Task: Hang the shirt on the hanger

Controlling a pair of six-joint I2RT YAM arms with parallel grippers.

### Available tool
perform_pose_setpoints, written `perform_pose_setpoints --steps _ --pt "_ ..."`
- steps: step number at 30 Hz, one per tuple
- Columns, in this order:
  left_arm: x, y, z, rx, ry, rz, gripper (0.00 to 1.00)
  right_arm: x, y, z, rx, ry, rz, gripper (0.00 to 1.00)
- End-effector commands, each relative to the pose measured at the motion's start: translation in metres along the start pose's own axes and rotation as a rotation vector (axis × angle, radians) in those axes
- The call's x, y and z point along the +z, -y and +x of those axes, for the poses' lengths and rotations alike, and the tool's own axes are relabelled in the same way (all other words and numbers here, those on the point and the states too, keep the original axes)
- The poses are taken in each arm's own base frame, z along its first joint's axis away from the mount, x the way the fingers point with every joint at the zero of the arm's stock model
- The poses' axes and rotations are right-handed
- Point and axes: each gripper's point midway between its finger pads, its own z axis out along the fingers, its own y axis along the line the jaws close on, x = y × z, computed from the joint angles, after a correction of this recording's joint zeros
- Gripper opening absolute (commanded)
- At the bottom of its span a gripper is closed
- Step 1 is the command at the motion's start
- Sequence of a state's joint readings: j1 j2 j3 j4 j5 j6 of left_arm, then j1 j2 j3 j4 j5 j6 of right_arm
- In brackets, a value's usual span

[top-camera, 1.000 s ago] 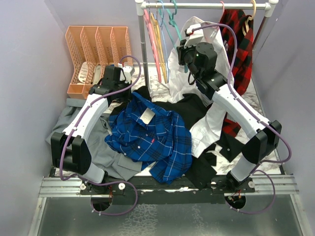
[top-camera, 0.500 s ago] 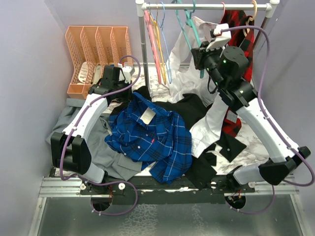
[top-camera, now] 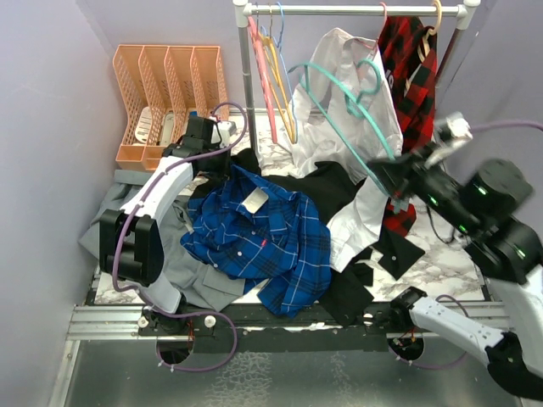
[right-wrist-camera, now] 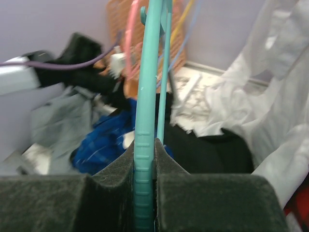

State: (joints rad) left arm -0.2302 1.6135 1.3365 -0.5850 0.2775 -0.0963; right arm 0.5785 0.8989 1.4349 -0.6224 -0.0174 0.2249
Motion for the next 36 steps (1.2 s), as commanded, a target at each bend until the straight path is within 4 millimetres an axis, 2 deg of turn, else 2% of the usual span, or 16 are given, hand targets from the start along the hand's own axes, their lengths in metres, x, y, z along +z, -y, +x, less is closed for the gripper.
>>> perform_pose_setpoints --steps 1,5,9,11,14,23,28,31,34,36 --pt "0.005 -0.003 -0.011 -0.009 0.011 -0.005 0.00 -0.074 -0.044 0.039 0.109 -0.187 -0.232 0.01" --pt "0.009 -0.005 -0.016 -0.020 -0.006 -0.012 0.00 -0.112 -0.070 0.068 0.195 -0.349 -0.367 0.01" --pt "0.012 -0.007 -0.025 -0.022 -0.013 -0.026 0.00 -0.147 -0.090 0.073 0.245 -0.398 -0.488 0.01" --pt "0.007 -0.007 -0.031 -0.011 -0.002 -0.033 0.00 -0.154 -0.102 0.083 0.265 -0.463 -0.578 0.01" --pt "-0.003 -0.006 -0.037 0.010 0.011 -0.037 0.00 -0.138 -0.095 0.108 0.261 -0.532 -0.549 0.01" --pt "-0.033 -0.003 -0.026 0.065 0.051 -0.053 0.00 -0.060 -0.048 0.139 0.158 -0.434 -0.320 0.01" --pt "-0.048 0.009 -0.020 0.102 0.058 -0.003 0.00 -0.035 -0.029 0.128 0.122 -0.330 -0.213 0.01" --pt "-0.054 0.019 -0.016 0.108 0.038 0.051 0.00 -0.023 -0.023 0.129 0.108 -0.324 -0.187 0.01" --pt "-0.061 0.037 -0.012 0.108 0.005 0.144 0.00 -0.016 -0.028 0.131 0.117 -0.346 -0.213 0.01" --pt "-0.064 0.042 -0.011 0.104 -0.003 0.168 0.00 -0.014 -0.035 0.126 0.123 -0.332 -0.255 0.01"
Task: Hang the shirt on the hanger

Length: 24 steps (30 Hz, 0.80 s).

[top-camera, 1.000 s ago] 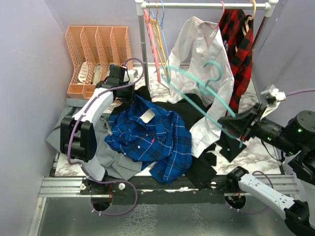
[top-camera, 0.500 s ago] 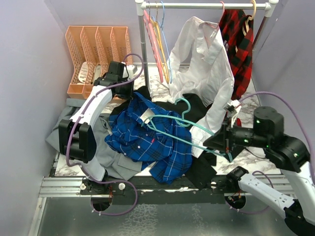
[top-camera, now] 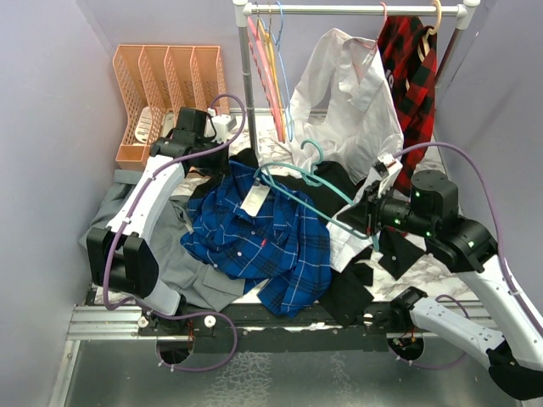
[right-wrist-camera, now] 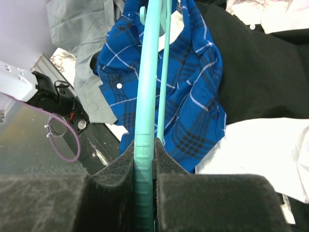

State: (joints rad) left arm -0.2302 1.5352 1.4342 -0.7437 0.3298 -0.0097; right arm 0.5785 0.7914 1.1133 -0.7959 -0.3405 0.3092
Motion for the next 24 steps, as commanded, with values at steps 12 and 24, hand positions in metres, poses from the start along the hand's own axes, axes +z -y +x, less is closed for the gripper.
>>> perform_pose_setpoints --steps 12,24 --pt "-0.029 0.033 -0.014 -0.021 -0.015 0.141 0.00 0.014 -0.028 -0.017 -0.050 0.018 -0.185 0.01" --pt "-0.039 0.048 -0.008 0.002 -0.076 0.179 0.00 0.041 -0.002 -0.007 -0.076 0.015 -0.083 0.01"
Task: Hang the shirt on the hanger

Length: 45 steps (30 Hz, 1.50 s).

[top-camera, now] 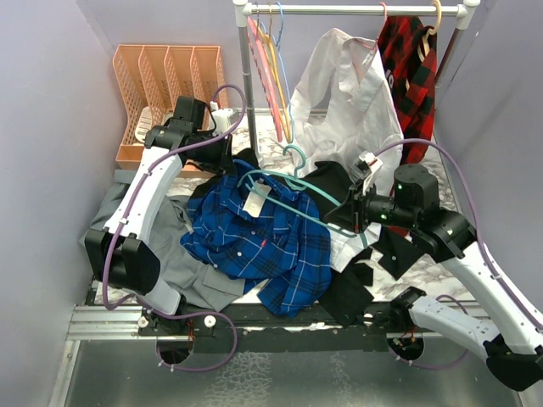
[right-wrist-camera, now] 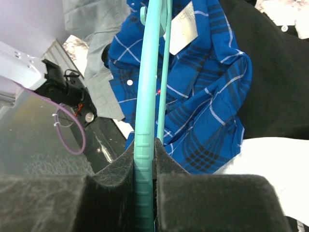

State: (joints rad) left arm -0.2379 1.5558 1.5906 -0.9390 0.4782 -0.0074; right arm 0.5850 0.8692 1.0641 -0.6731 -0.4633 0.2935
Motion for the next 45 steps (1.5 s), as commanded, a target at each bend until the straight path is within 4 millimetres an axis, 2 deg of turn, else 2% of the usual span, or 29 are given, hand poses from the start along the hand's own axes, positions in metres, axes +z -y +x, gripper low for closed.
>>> perform_pose_setpoints --steps 1,3,7,11,16,20,25,28,32,41,45 --pt "-0.009 0.012 0.000 0.018 -0.026 0.024 0.00 0.014 0.012 -0.010 -0.069 0.041 0.047 0.01" --pt "-0.012 0.015 -0.001 0.019 -0.022 0.035 0.00 0.022 0.015 -0.005 -0.081 0.020 0.061 0.01" --pt "-0.013 0.023 0.001 0.023 -0.027 0.067 0.00 0.043 0.008 0.006 -0.116 0.002 0.060 0.01" --pt "-0.013 0.031 0.006 0.028 -0.038 0.102 0.00 0.060 0.006 0.003 -0.131 0.050 0.078 0.01" --pt "-0.023 0.053 0.007 0.065 -0.032 0.181 0.00 0.075 0.021 -0.004 -0.120 0.117 0.144 0.01" --pt "-0.035 0.061 0.005 0.088 -0.022 0.194 0.00 0.090 0.037 -0.008 -0.092 0.131 0.219 0.01" --pt "-0.040 0.062 0.012 0.108 -0.026 0.181 0.00 0.113 0.026 -0.008 -0.086 0.137 0.127 0.01" --pt "-0.045 0.070 0.012 0.119 -0.016 0.208 0.00 0.127 0.017 -0.001 -0.077 0.124 0.048 0.01" --pt "-0.050 0.082 0.012 0.142 -0.011 0.258 0.00 0.137 0.013 -0.002 -0.071 0.166 0.001 0.01" --pt "-0.039 0.093 0.032 0.200 -0.074 0.267 0.00 0.165 0.025 -0.020 -0.039 0.247 0.036 0.01" --pt "-0.027 0.081 0.045 0.233 -0.120 0.191 0.00 0.174 0.023 -0.029 -0.035 0.270 0.025 0.01"
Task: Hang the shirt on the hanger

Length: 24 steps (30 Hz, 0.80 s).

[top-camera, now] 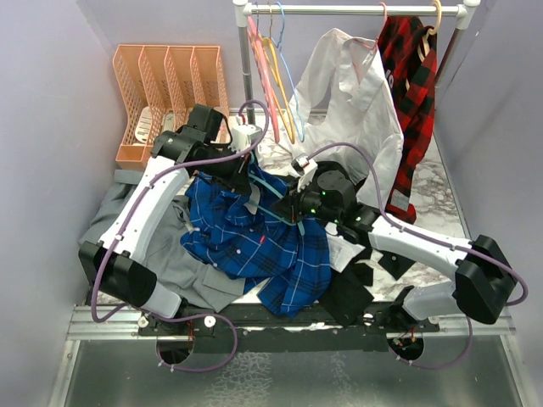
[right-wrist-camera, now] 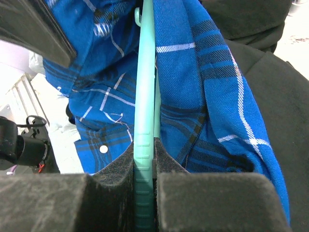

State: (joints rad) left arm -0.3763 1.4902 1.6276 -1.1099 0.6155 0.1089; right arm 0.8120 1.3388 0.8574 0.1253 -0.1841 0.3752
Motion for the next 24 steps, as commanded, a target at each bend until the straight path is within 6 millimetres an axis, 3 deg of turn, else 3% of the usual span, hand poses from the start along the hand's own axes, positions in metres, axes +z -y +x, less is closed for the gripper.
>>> perform_pose_setpoints --steps 1,4,6,7,9,13,15,20,24 --pt "0.001 -0.006 0.018 0.054 -0.051 -0.081 0.00 0.011 -0.007 -0.050 0.004 0.168 -0.012 0.01" --pt "0.006 -0.030 0.023 0.076 -0.079 -0.191 0.00 0.015 -0.007 -0.044 0.018 0.154 -0.021 0.01" --pt "0.002 -0.050 0.017 0.113 -0.060 -0.301 0.10 0.015 -0.005 -0.037 0.031 0.143 -0.019 0.01" --pt "-0.005 -0.059 0.012 0.145 -0.040 -0.367 0.15 0.014 -0.004 -0.033 0.038 0.140 -0.016 0.01" --pt "-0.022 -0.076 -0.001 0.240 0.005 -0.493 0.34 0.013 -0.001 -0.025 0.052 0.131 -0.009 0.01" --pt "-0.063 -0.100 -0.027 0.442 0.082 -0.693 0.39 0.012 0.003 -0.010 0.065 0.109 0.000 0.01" --pt "-0.072 -0.117 -0.031 0.473 0.077 -0.743 0.39 0.013 0.005 -0.006 0.068 0.101 0.001 0.01" --pt "-0.068 -0.132 -0.032 0.549 0.077 -0.671 0.39 0.016 0.007 0.002 0.068 0.080 -0.003 0.01" --pt "-0.060 -0.133 -0.018 0.621 0.106 -0.422 0.39 0.016 0.009 0.003 0.054 0.075 0.001 0.01"
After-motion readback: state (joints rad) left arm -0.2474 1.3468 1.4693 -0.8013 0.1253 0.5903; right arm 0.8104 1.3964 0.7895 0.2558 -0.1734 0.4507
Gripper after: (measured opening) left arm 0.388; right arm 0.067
